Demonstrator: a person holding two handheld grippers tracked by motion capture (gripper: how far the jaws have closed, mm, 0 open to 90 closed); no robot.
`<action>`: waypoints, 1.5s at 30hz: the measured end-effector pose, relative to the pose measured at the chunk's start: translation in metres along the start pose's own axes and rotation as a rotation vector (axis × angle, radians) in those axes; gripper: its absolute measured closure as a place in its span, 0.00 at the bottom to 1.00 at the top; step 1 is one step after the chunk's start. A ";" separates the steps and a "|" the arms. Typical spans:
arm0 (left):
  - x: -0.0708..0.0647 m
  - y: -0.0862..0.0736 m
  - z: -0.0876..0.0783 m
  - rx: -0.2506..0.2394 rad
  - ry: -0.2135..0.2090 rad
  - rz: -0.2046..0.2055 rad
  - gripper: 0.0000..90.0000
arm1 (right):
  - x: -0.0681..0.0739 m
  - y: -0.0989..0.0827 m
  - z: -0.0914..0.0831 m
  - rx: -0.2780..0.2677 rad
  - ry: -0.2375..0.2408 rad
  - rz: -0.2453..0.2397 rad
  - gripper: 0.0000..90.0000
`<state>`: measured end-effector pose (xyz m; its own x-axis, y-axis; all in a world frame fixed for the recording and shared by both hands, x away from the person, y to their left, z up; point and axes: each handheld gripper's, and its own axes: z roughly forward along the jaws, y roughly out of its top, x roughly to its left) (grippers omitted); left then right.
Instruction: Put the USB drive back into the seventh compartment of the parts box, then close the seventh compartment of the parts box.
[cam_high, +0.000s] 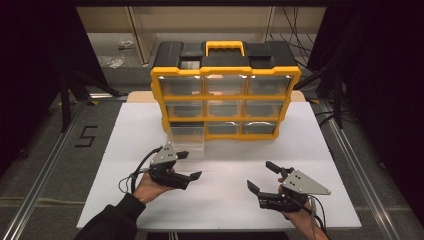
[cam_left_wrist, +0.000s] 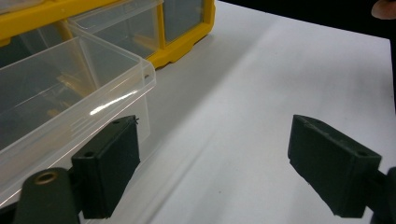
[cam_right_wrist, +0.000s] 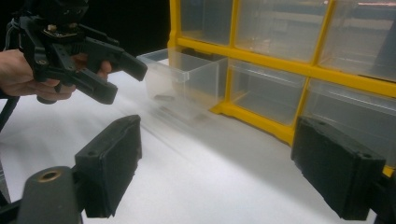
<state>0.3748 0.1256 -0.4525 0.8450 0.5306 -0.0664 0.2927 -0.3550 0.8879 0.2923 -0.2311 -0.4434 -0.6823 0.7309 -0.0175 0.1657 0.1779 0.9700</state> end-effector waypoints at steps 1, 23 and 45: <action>0.000 0.000 0.000 0.002 0.000 0.000 0.18 | 0.000 0.000 0.000 -0.001 0.000 0.001 0.19; 0.007 -0.006 0.009 0.148 0.037 0.014 0.20 | 0.000 0.000 0.000 -0.003 0.000 -0.001 0.19; 0.014 -0.008 0.008 0.172 0.092 0.006 0.21 | 0.001 0.000 0.000 -0.001 0.004 -0.002 0.19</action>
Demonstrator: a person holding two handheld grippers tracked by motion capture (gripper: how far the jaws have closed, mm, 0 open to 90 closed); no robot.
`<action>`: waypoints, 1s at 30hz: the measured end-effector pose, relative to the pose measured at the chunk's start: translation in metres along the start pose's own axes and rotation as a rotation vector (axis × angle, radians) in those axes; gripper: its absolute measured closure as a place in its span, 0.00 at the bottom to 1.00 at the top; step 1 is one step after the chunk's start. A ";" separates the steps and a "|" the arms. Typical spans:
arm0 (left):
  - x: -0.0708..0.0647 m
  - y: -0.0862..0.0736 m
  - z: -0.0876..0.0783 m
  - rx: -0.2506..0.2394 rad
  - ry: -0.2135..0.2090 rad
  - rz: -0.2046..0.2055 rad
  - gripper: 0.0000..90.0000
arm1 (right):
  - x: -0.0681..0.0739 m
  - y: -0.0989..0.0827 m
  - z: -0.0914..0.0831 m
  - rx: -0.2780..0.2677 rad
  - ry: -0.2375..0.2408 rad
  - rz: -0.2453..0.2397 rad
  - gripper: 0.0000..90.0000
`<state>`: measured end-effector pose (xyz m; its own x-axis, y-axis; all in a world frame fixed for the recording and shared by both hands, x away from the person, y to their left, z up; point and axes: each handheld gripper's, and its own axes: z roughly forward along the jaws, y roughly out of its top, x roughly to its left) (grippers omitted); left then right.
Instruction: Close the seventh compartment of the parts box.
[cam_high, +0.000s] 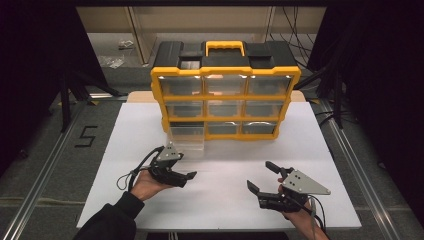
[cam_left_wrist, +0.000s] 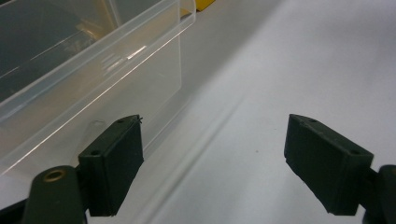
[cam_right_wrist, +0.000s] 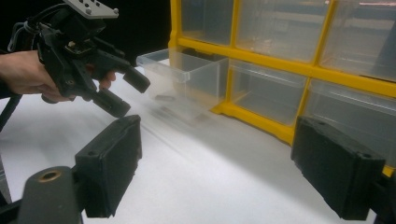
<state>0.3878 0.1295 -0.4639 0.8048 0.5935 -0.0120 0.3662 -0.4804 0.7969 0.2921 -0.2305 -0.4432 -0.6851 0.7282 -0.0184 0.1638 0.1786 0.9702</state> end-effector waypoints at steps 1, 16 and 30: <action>0.000 0.000 0.000 -0.001 0.004 -0.001 0.22 | 0.000 0.000 0.000 0.000 0.000 -0.001 0.19; 0.010 -0.002 -0.003 -0.013 0.081 -0.028 0.62 | 0.000 0.000 0.001 0.000 0.001 0.005 0.19; 0.022 -0.003 0.000 -0.023 0.173 -0.049 0.99 | 0.000 0.000 0.002 0.005 0.002 0.002 0.19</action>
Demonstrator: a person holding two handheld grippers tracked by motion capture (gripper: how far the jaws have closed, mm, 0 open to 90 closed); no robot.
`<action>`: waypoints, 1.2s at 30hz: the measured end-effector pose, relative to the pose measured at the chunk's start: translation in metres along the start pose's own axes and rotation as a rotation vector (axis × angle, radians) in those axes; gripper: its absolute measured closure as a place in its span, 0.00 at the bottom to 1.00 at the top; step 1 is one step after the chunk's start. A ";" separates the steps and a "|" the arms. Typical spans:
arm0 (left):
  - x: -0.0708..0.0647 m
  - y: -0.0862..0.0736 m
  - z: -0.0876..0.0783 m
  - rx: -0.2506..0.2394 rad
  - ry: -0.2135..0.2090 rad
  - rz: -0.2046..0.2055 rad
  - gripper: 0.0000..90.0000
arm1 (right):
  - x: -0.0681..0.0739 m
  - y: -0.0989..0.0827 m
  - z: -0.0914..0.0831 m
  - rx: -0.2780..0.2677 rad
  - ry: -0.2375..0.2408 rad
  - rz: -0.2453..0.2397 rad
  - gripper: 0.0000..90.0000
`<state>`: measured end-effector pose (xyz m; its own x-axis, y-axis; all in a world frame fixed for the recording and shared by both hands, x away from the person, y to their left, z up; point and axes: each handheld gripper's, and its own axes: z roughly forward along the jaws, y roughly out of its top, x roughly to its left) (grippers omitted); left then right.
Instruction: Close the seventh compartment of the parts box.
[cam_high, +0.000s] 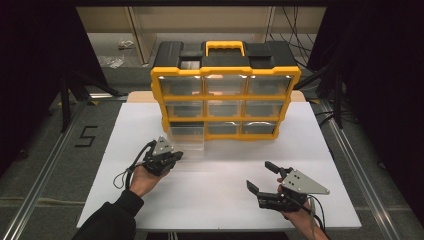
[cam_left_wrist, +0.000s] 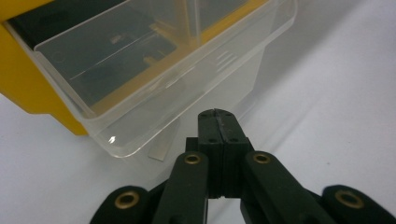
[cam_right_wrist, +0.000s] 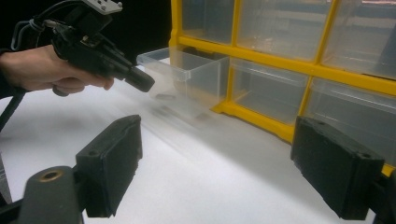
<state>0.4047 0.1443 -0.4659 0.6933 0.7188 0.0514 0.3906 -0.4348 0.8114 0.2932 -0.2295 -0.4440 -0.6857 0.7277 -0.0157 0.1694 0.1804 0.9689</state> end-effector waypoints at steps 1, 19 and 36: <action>0.000 0.000 0.000 0.004 0.000 0.002 0.99 | 0.000 0.000 0.000 0.000 0.000 0.000 0.20; 0.003 0.005 0.008 -0.010 0.012 0.028 0.99 | 0.001 0.000 0.000 -0.001 0.001 -0.001 0.20; 0.004 0.006 0.012 -0.029 0.029 0.045 0.99 | 0.000 0.000 0.001 0.000 0.001 -0.002 0.20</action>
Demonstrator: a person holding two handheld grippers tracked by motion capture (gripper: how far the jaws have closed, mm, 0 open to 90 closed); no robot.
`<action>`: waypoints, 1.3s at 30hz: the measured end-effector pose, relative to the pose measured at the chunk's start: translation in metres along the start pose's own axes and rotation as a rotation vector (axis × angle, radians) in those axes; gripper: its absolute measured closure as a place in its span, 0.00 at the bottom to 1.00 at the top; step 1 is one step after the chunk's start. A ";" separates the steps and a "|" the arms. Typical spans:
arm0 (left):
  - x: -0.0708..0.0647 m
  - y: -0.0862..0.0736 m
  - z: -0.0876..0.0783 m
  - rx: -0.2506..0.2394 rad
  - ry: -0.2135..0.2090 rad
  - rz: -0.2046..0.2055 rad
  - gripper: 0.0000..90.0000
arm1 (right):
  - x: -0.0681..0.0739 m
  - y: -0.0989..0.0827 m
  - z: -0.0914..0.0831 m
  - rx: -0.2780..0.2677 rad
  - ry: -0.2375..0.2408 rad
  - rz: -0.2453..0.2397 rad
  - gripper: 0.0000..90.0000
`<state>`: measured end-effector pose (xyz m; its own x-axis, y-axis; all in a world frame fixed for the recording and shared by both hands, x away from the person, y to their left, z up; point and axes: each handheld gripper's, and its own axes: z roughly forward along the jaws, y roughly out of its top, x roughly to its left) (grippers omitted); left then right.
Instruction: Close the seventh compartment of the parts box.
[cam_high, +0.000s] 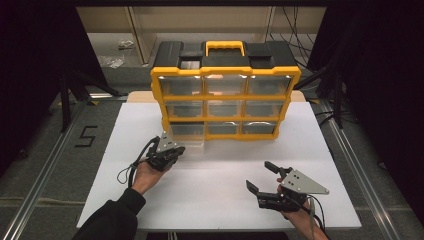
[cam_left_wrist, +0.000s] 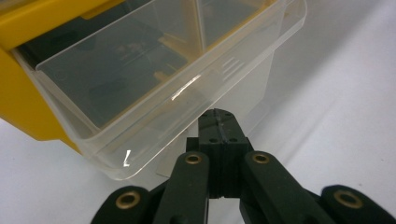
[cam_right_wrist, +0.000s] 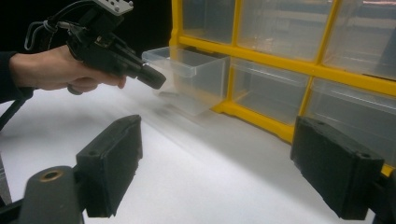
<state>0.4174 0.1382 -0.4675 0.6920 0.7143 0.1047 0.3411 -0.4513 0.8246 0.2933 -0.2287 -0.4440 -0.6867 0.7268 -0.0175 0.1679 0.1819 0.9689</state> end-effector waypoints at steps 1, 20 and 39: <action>0.000 0.000 0.000 -0.001 0.002 0.000 0.99 | 0.000 0.000 0.000 0.001 0.000 0.000 0.20; 0.001 0.001 0.004 -0.017 0.015 0.010 0.99 | 0.000 0.000 0.000 0.001 0.000 -0.001 0.20; 0.004 0.003 0.009 -0.033 0.026 0.013 0.99 | 0.000 0.000 0.001 0.005 0.002 -0.002 0.20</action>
<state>0.4264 0.1351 -0.4698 0.6791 0.7224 0.1299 0.3105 -0.4430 0.8410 0.2940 -0.2283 -0.4446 -0.6887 0.7248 -0.0184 0.1706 0.1866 0.9675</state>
